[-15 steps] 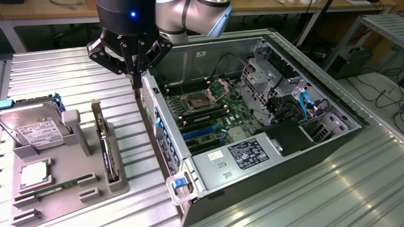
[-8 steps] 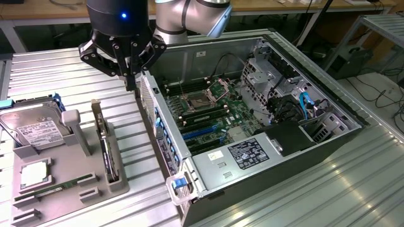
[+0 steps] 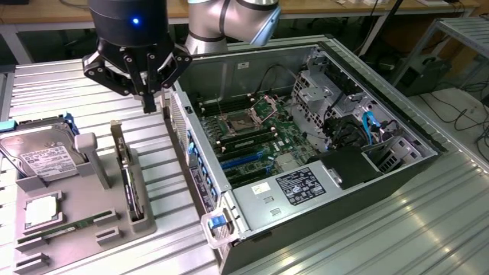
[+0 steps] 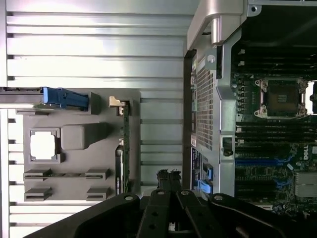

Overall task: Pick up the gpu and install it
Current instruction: 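Reach for the gpu, then pick up the gpu and move the gpu toward the slot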

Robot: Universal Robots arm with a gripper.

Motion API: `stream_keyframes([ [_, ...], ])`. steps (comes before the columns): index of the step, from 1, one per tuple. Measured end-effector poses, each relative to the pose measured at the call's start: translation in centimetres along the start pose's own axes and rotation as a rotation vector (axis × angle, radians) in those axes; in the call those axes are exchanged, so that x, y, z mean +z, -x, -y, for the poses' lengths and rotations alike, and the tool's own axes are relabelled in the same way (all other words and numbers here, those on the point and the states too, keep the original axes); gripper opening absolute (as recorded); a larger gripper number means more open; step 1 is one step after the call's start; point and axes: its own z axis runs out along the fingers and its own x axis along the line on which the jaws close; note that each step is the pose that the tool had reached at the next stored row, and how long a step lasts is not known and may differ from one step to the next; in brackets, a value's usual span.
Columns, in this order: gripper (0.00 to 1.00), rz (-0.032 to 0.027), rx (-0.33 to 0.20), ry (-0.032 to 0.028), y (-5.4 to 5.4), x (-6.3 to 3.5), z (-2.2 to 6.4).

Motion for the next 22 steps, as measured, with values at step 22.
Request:
stream_keyframes([
  [22, 0.11, -0.0001, -0.003, 0.0001, -7.5, -0.14, 0.83],
])
